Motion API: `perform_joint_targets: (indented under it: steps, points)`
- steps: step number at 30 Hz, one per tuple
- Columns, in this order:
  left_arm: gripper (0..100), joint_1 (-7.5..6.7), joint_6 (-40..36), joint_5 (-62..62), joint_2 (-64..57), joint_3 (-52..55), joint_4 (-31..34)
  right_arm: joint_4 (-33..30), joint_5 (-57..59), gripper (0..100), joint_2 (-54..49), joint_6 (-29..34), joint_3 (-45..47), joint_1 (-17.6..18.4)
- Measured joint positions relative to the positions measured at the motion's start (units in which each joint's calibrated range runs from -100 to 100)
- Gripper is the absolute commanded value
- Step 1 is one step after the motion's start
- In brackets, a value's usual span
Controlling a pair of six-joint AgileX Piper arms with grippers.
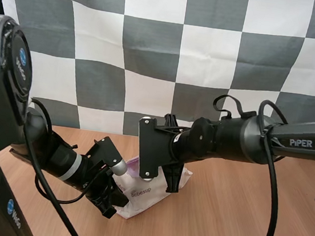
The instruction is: Open the wet wipes lid
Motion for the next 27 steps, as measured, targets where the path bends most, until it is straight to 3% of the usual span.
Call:
perform_joint_targets:
  steps: [8,17,27]
  points:
    - [0,0.0,0.1,0.0,0.0,0.0,0.0,0.6,-11.9,0,6.4,0.1,-3.0,0.4]
    - [0,0.0,0.1,-1.0,0.0,0.0,0.0,5.2,-3.0,0,10.6,0.1,-14.0,0.4]
    - [0,0.0,0.1,-1.4,0.0,0.0,0.2,5.4,-6.1,0,17.0,0.1,-15.5,0.4]
